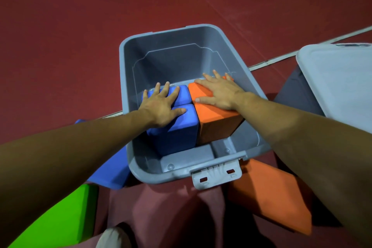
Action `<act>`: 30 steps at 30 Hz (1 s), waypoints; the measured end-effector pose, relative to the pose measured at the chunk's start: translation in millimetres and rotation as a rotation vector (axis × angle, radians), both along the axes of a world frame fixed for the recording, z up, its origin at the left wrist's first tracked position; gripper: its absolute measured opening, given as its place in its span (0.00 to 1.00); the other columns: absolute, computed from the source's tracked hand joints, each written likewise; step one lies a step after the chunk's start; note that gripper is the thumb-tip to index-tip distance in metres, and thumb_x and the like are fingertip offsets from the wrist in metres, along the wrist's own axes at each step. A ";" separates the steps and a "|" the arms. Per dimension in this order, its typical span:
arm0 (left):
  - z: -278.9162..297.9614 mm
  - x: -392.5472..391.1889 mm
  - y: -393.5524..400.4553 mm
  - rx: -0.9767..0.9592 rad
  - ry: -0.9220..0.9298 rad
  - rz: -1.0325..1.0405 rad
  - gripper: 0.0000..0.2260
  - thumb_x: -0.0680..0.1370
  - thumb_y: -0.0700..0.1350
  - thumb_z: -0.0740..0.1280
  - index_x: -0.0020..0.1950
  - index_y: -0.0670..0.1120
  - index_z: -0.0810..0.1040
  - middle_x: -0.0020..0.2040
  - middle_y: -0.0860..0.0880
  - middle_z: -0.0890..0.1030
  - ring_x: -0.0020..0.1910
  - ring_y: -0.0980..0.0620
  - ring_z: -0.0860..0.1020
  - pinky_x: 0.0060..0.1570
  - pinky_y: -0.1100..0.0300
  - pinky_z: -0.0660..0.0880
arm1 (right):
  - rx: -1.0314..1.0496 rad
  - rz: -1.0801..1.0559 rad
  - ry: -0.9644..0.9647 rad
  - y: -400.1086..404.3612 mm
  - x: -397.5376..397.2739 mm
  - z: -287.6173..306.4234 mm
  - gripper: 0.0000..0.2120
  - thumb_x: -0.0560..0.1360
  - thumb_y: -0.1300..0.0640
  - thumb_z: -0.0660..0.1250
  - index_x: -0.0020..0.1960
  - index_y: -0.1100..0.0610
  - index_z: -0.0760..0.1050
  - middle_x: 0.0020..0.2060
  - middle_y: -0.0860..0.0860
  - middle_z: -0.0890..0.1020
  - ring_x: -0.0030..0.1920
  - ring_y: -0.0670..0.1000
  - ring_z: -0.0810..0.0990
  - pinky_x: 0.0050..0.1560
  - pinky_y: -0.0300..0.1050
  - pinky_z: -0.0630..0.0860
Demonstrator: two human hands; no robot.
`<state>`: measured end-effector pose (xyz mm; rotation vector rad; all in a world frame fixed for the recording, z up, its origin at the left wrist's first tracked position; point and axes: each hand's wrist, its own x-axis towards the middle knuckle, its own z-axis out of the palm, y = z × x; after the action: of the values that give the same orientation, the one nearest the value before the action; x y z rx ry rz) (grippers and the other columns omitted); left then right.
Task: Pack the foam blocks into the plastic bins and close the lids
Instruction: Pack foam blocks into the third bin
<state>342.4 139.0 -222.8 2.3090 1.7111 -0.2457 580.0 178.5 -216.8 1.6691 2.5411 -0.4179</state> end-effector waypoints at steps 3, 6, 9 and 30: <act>6.7 2.0 -4.1 0.047 -0.058 -0.016 0.33 0.79 0.65 0.55 0.80 0.55 0.50 0.81 0.46 0.46 0.79 0.43 0.44 0.73 0.36 0.43 | 0.053 -0.026 0.063 -7.0 8.8 5.1 0.32 0.78 0.36 0.59 0.78 0.45 0.56 0.78 0.52 0.59 0.79 0.56 0.52 0.75 0.65 0.46; 15.4 7.2 -8.7 0.106 -0.113 -0.024 0.35 0.78 0.65 0.59 0.80 0.53 0.53 0.81 0.46 0.51 0.79 0.44 0.47 0.74 0.37 0.46 | 0.129 0.005 0.111 -18.4 23.0 14.2 0.33 0.75 0.35 0.59 0.76 0.49 0.63 0.74 0.51 0.68 0.75 0.56 0.62 0.74 0.63 0.55; 25.4 17.0 -16.0 0.135 -0.163 -0.042 0.36 0.77 0.65 0.61 0.80 0.51 0.56 0.80 0.45 0.55 0.79 0.44 0.51 0.74 0.37 0.50 | 0.190 0.021 0.118 -34.1 36.3 27.4 0.37 0.70 0.31 0.55 0.72 0.51 0.69 0.66 0.53 0.77 0.66 0.58 0.73 0.68 0.57 0.67; 53.8 72.0 -159.9 -0.097 -0.246 -0.395 0.39 0.71 0.69 0.63 0.78 0.54 0.61 0.72 0.50 0.70 0.70 0.50 0.70 0.68 0.56 0.66 | 0.377 -0.258 0.196 -250.5 120.9 -1.8 0.30 0.69 0.30 0.64 0.53 0.56 0.70 0.46 0.51 0.70 0.45 0.54 0.71 0.46 0.55 0.72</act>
<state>414.4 -20.9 -169.0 2.4663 1.0989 -0.1073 700.9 -72.0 -218.6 2.2021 2.6798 -0.1229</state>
